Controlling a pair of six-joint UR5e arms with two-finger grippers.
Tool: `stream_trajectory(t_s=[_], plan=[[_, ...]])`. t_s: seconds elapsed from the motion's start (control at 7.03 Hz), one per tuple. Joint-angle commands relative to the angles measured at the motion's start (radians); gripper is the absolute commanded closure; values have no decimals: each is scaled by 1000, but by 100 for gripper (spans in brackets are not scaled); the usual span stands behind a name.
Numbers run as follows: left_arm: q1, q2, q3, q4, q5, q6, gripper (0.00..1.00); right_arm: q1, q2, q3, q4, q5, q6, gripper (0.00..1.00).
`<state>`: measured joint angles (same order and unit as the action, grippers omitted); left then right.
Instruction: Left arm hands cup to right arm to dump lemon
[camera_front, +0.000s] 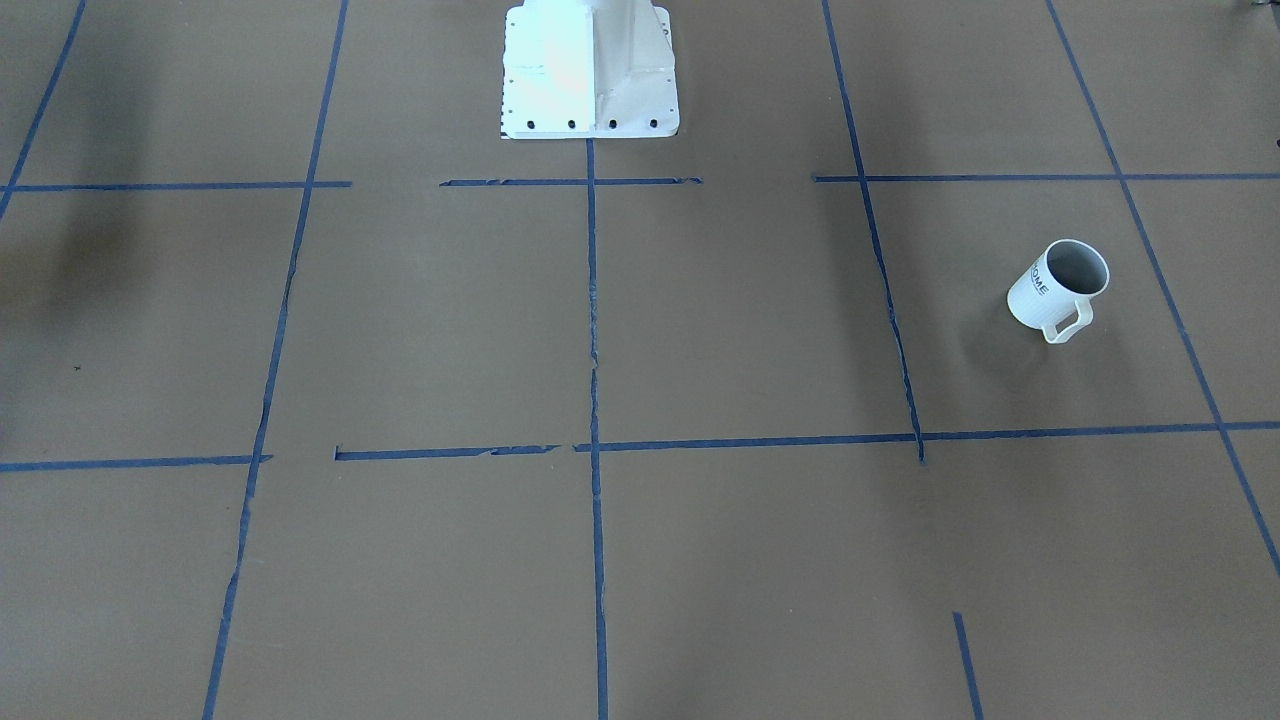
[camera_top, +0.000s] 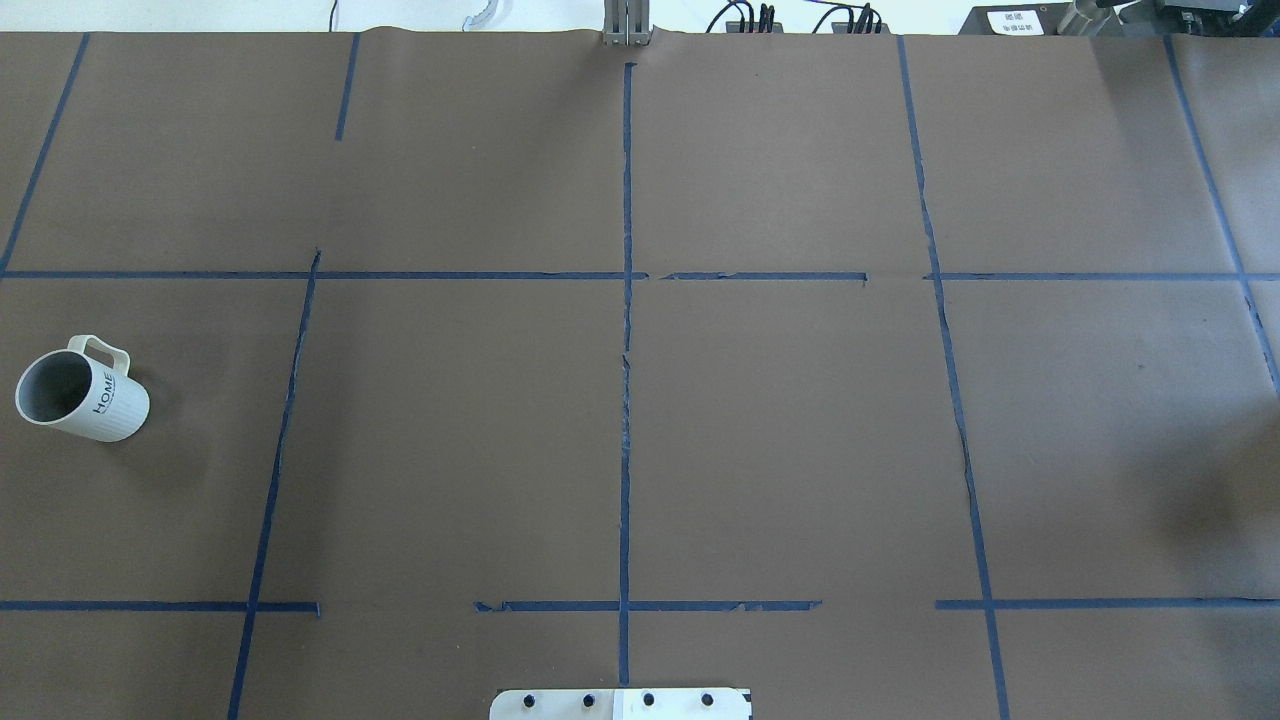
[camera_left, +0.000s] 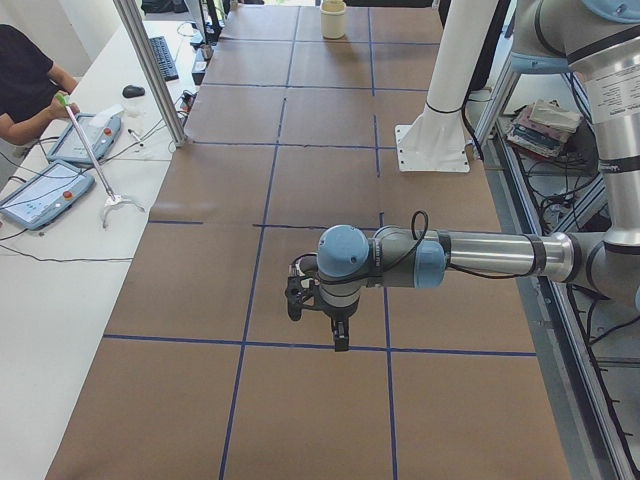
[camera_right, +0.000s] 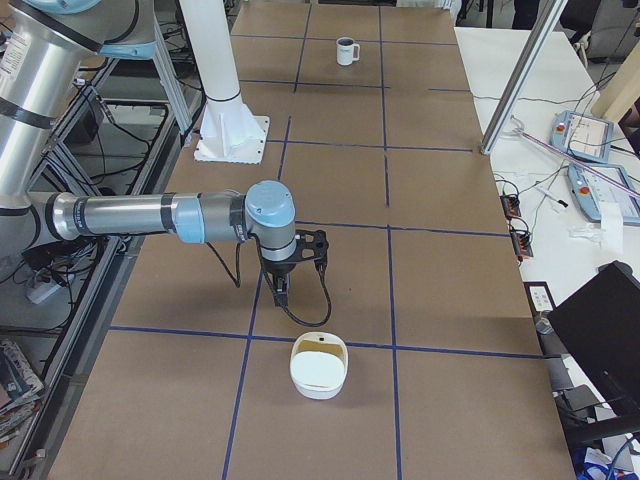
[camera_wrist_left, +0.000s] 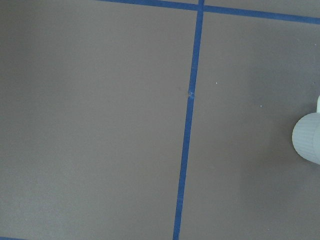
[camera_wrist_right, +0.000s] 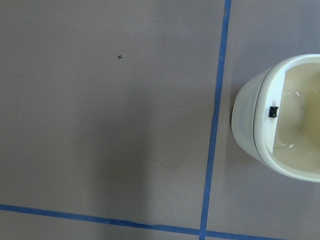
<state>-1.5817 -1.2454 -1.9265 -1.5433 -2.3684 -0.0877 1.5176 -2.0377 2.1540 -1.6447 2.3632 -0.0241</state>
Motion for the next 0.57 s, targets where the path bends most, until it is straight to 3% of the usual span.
stream_trajectory(t_s=[0.0, 0.43], plan=[[3, 12, -32, -4, -3, 23, 0, 44, 8, 14, -91, -4, -34, 0], [6, 9, -32, -9, -37, 28, 0, 44, 8, 12, -83, 4, -31, 0]])
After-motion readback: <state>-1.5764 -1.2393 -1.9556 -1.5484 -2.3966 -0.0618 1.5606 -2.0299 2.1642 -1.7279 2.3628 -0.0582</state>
